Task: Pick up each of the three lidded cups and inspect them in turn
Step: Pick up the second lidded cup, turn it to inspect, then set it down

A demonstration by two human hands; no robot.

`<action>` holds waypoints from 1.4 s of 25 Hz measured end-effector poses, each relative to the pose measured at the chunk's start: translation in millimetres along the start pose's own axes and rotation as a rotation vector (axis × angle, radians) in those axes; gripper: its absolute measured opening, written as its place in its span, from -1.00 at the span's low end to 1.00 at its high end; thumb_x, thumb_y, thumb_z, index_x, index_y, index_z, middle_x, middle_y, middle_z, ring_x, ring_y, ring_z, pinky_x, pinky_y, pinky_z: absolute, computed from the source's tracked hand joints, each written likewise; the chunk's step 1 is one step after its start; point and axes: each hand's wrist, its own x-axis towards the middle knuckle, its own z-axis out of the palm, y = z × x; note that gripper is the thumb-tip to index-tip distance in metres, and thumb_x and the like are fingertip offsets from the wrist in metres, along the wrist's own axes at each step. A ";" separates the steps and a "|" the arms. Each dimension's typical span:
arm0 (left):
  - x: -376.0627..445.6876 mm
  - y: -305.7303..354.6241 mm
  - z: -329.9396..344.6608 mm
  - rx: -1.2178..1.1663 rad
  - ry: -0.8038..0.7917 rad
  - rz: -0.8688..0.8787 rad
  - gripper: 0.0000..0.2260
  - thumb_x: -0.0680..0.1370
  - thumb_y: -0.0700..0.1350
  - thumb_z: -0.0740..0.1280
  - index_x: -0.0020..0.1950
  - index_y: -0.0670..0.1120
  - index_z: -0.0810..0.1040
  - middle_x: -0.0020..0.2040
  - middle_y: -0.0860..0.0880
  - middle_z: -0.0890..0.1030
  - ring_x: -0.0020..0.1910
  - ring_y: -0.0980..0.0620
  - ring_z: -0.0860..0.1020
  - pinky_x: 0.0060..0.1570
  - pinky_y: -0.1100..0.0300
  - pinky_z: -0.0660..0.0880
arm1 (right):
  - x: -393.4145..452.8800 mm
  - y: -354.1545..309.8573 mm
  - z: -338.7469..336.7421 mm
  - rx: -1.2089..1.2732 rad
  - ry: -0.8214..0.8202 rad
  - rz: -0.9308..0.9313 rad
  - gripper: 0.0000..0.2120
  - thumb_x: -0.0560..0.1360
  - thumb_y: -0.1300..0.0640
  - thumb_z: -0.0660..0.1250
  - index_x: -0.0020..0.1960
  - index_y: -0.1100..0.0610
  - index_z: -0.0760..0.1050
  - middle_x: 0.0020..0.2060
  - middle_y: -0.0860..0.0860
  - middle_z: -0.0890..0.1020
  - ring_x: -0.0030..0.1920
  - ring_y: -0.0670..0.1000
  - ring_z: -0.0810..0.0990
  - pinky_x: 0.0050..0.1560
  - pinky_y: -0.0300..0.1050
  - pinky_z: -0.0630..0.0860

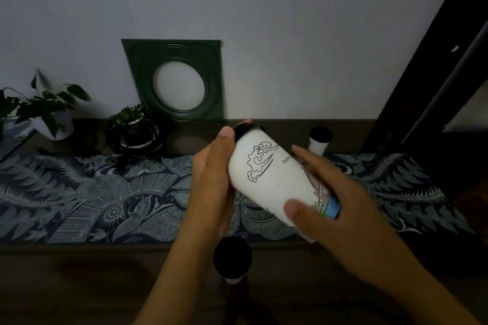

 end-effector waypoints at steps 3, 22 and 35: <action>-0.2 1.4 3.4 0.036 0.017 -0.008 -0.71 0.50 0.14 0.29 -0.19 0.04 0.74 -0.13 -0.16 0.70 -0.07 -0.12 0.62 -0.02 -0.07 0.52 | 6.0 10.0 5.2 -0.543 0.212 -0.182 -0.20 0.37 -0.33 0.27 0.53 -0.14 0.11 0.32 -0.15 0.40 0.06 -0.20 0.49 -0.07 -0.35 0.56; -24.1 -19.0 28.1 -0.303 -0.169 -0.503 -0.47 0.54 0.23 0.21 0.32 -0.12 0.57 0.16 -0.24 0.69 -0.02 -0.25 0.70 -0.17 -0.07 0.68 | 28.5 16.2 -48.3 0.422 0.355 -0.153 -0.38 0.23 -0.15 0.53 0.22 -0.04 0.44 0.06 -0.01 0.68 0.06 0.05 0.70 -0.04 0.02 0.68; -36.7 -34.5 72.6 -0.290 0.002 -0.214 -0.56 0.61 0.24 0.04 0.18 0.05 0.59 -0.03 -0.07 0.76 -0.13 -0.02 0.73 -0.31 0.12 0.64 | 67.9 1.2 -24.5 0.578 0.813 -0.188 -0.45 0.24 -0.10 0.54 0.12 -0.01 0.40 -0.01 0.01 0.62 -0.04 -0.03 0.68 -0.08 -0.08 0.66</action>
